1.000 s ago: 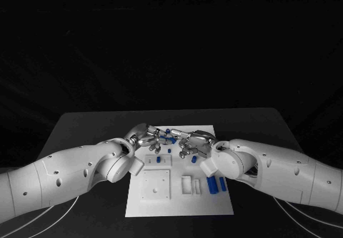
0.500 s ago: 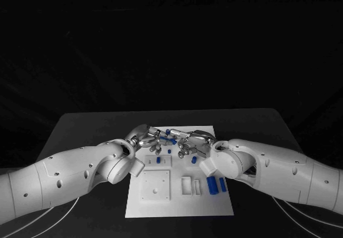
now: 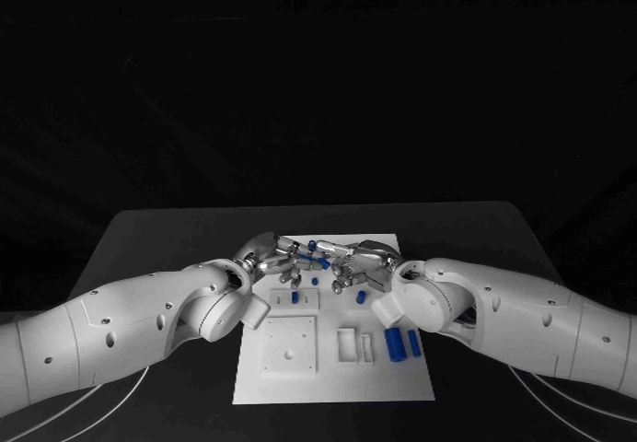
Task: Assemble the parts on the task board
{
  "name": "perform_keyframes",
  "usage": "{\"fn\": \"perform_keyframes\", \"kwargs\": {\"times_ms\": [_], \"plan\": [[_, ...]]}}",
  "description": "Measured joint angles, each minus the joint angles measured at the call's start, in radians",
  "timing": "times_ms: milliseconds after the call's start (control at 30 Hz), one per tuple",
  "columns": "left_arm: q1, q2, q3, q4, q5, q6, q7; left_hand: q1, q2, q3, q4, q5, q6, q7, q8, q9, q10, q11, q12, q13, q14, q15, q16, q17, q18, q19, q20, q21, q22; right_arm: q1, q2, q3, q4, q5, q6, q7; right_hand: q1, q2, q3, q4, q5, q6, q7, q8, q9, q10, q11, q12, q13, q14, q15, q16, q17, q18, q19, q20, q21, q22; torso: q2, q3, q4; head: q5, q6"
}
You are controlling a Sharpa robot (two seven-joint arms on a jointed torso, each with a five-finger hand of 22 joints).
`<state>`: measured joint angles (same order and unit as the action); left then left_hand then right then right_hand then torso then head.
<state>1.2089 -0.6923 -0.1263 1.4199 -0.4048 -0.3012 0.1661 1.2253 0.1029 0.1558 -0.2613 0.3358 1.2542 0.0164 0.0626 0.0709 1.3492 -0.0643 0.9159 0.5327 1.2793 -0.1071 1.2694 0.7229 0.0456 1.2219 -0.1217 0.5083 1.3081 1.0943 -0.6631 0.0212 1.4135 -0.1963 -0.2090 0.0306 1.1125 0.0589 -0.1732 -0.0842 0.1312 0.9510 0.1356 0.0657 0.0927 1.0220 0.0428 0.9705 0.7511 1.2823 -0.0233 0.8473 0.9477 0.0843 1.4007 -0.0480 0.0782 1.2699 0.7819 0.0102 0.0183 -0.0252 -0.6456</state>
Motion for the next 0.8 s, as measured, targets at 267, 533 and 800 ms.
{"fn": "perform_keyframes", "kwargs": {"times_ms": [267,533,800], "plan": [[0.000,-0.008,0.000,-0.006,0.019,0.002,-0.001,0.000,0.000,-0.001,-0.001,0.000,0.000,0.000,0.000,0.000,0.000,0.000,0.000,0.000,0.000,0.000,0.000,0.001,0.000,0.000,0.000,0.000,0.000,0.000,-0.020,0.000,-0.001,-0.121,-0.006,0.030,0.004,-0.004,-0.006,-0.007,0.000,0.007,-0.007,0.000,0.000,0.000,0.000,0.005,-0.007,0.000,0.000,0.007,-0.003,0.000,0.004,0.004,0.000,0.000,0.000,0.0005,0.0000,0.006,0.003],[0.000,-0.025,0.000,-0.009,0.046,0.002,-0.006,-0.001,-0.002,-0.001,-0.001,0.000,-0.002,0.002,0.000,0.000,0.000,0.000,0.000,0.000,0.000,0.000,0.000,0.001,0.000,0.000,0.000,0.000,0.000,0.000,-0.045,0.000,-0.015,-0.287,-0.048,0.083,0.059,0.003,0.002,-0.063,0.006,0.027,-0.012,0.000,0.000,0.011,-0.011,0.005,-0.018,0.006,-0.005,0.012,-0.005,0.000,0.013,-0.005,0.000,0.012,0.000,0.0004,-0.0007,0.010,0.006],[0.000,-0.030,0.000,-0.009,0.072,0.003,-0.012,-0.001,-0.002,-0.001,-0.001,0.000,-0.004,0.003,-0.002,0.000,0.000,0.000,0.000,0.000,0.000,0.000,0.000,0.001,0.000,0.000,0.000,0.000,0.000,0.000,-0.051,0.000,-0.021,-0.464,-0.096,0.127,0.089,0.012,0.004,-0.104,0.024,0.055,-0.017,0.000,-0.022,0.031,-0.020,0.005,-0.024,0.013,-0.013,0.012,-0.001,0.000,0.016,-0.009,0.004,0.026,0.000,0.0004,-0.0007,0.011,0.006]]}}
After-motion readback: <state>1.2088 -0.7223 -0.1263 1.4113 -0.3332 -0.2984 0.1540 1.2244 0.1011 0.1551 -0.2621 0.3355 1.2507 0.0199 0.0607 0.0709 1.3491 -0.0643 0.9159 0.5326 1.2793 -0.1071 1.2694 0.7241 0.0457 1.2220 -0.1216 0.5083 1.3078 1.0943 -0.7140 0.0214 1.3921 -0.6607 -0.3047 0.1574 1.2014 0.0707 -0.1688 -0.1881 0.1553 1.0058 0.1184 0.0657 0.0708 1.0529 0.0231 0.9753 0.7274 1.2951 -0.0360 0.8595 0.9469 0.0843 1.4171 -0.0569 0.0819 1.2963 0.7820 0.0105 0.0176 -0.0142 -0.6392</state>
